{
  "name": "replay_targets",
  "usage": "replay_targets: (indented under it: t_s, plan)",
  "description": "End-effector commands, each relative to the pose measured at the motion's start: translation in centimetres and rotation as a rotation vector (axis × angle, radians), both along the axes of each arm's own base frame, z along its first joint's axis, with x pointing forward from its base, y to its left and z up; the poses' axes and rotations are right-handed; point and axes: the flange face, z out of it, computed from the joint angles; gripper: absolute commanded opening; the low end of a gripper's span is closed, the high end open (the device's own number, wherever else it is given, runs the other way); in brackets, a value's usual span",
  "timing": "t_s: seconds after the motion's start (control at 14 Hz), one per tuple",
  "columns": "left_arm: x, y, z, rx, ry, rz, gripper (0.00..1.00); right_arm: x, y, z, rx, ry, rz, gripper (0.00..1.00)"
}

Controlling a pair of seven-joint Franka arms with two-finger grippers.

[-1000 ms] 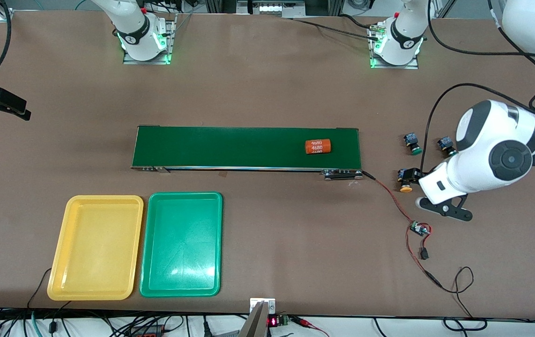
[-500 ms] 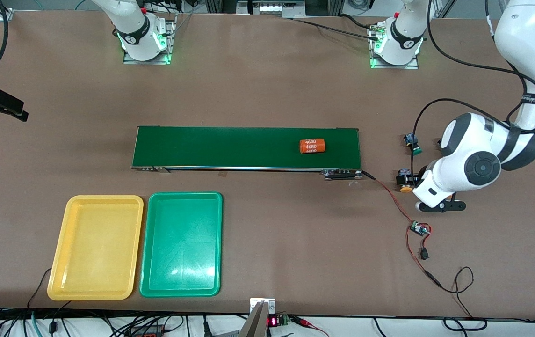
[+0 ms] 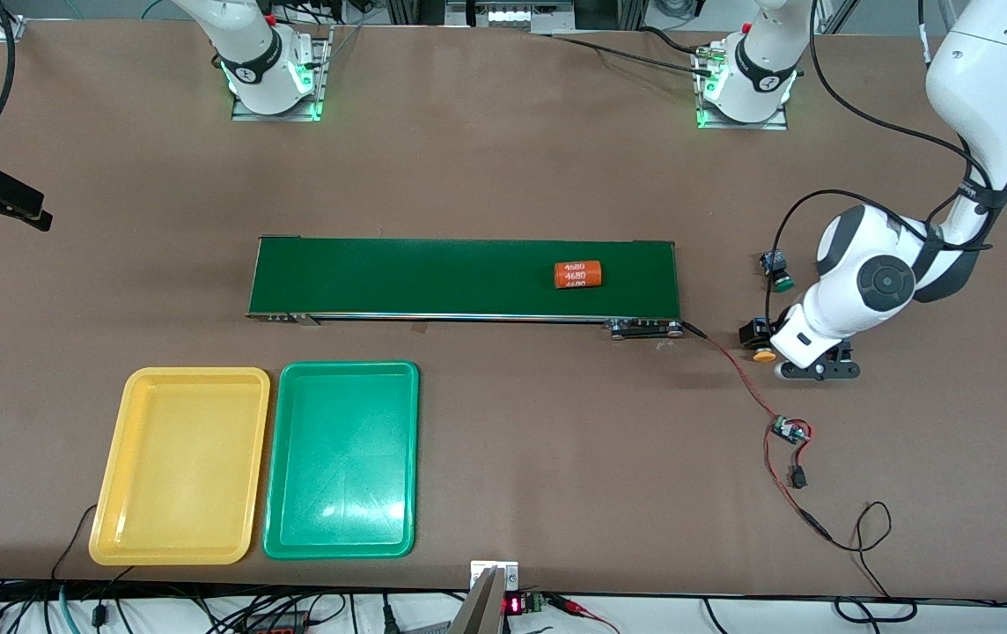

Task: Sort buttons by color to trays
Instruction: 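Reach back and grasp a yellow-capped button with the left gripper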

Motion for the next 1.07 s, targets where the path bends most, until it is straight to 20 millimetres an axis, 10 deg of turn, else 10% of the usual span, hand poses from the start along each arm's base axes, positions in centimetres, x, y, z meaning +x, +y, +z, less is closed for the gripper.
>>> replay_targets:
  t_s: [0.0,0.36,0.71,1.0]
  plan:
    - [-2.0,0.4,-1.6,-0.013,-0.021,0.001,0.97,-0.3,-0.2,0.0,0.005,-0.007,0.005,1.00]
    - [-2.0,0.7,-1.6,-0.005,-0.007,0.023,0.23,0.0,-0.8,-0.4,0.004,-0.013,-0.005,1.00]
    - [-0.7,-1.6,4.2,0.093,0.037,-0.026,0.23,0.3,-0.8,-0.6,0.003,-0.019,-0.005,1.00]
    - [-2.3,-9.8,8.8,0.124,0.072,-0.033,0.23,0.3,-1.1,-0.7,0.003,-0.019,-0.010,1.00]
